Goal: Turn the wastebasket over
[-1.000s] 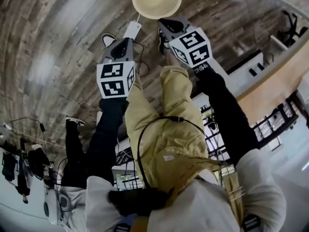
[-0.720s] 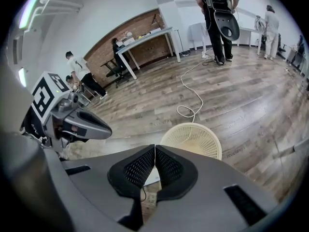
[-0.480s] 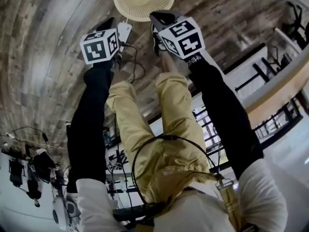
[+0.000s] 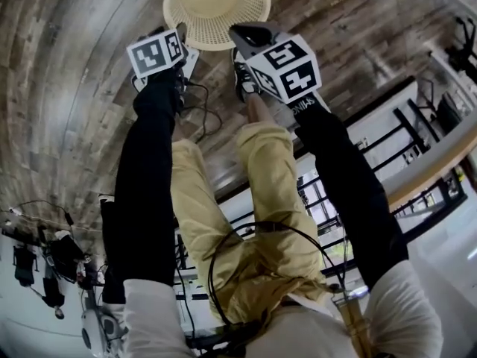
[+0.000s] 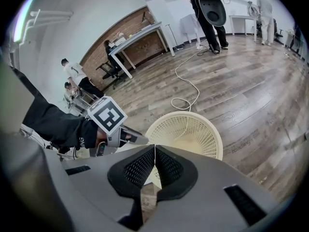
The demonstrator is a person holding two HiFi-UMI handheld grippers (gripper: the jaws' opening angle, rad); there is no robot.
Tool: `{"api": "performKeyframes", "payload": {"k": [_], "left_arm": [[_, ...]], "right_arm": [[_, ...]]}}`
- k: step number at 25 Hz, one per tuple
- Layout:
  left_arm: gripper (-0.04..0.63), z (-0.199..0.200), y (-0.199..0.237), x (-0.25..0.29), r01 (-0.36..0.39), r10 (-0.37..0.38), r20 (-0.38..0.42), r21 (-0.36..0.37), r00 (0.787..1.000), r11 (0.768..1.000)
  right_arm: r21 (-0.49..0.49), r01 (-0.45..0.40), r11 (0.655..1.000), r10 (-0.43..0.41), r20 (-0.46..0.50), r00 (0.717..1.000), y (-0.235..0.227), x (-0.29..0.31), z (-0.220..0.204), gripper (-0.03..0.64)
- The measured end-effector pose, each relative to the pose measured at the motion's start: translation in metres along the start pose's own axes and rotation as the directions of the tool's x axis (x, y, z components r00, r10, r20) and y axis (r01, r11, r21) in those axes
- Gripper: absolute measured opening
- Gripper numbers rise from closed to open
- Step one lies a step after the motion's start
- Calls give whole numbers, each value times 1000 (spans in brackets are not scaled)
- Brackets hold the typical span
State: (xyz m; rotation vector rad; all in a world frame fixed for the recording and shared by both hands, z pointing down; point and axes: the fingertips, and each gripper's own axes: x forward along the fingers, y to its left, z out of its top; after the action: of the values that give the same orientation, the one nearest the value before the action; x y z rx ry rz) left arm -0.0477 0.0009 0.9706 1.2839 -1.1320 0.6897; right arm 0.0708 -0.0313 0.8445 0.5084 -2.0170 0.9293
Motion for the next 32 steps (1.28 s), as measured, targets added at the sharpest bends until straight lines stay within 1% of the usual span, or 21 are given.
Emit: {"api": "performKeyframes", "payload": {"k": [3, 4, 5, 8, 9, 10, 12, 14, 15, 18, 20, 23, 26, 28, 29, 30, 32], "left_arm": [[206, -10, 7, 24, -12, 11, -45, -23, 999, 1000], [172, -11, 8, 29, -18, 17, -53, -22, 998, 1000], [91, -10, 9, 32, -25, 23, -55, -23, 998, 999], [64, -1, 6, 29, -1, -1, -30, -54, 1000, 999], [56, 4, 3, 25, 7, -8, -19, -43, 1000, 999], [52, 9, -1, 21, 11, -11, -12, -12, 1000, 1000], [51, 20, -13, 12, 16, -16, -4, 85, 1000, 996], [48, 30, -27, 1, 23, -25, 4, 175, 1000, 984], [48, 34, -34, -5, 23, -25, 7, 208, 1000, 978], [44, 43, -45, -27, -10, 4, 21, 279, 1000, 960], [43, 50, -41, -44, -67, 55, 47, 317, 997, 946], [41, 56, -24, -64, -179, 155, 97, 354, 983, 918], [41, 50, -5, -59, -255, 230, 110, 404, 967, 878], [41, 41, 4, -47, -273, 264, 86, 456, 961, 847], [41, 35, 7, -41, -273, 273, 71, 473, 959, 837], [41, 29, 7, -37, -267, 274, 59, 484, 960, 833], [41, 17, 1, -28, -245, 258, 43, 493, 965, 834]], "right_arm": [[6, -13, 1000, 13, -12, 1000, -9, 7, -7, 23], [9, -15, 1000, 16, -14, 1000, -13, 9, -9, 23], [11, -17, 1000, 17, -16, 1000, -15, 9, -10, 21], [15, -17, 1000, 17, -19, 1000, -19, 5, -14, 21], [18, -17, 1000, 17, -19, 1000, -19, 2, -14, 21], [20, -17, 1000, 17, -19, 1000, -19, 0, -14, 22], [22, -16, 1000, 17, -16, 1000, -18, -4, -11, 23], [19, -12, 1000, 12, -8, 1000, -18, -9, -6, 23], [18, -9, 1000, 10, -3, 1000, -19, -12, -4, 21], [18, 1, 1000, -1, 12, 1000, -21, -20, 4, 21], [19, 3, 1000, -4, 26, 1000, -19, -21, 10, 21], [19, -2, 1000, 1, 36, 999, -11, -19, 13, 21], [22, -9, 1000, 8, 33, 999, -7, -12, 8, 21], [30, -13, 999, 12, 29, 999, -4, -6, 2, 21], [34, -16, 999, 15, 27, 1000, -1, -4, -2, 21], [37, -20, 999, 19, 22, 1000, 3, -3, -6, 23], [37, -27, 999, 27, 8, 1000, 9, 0, -16, 23]]}}
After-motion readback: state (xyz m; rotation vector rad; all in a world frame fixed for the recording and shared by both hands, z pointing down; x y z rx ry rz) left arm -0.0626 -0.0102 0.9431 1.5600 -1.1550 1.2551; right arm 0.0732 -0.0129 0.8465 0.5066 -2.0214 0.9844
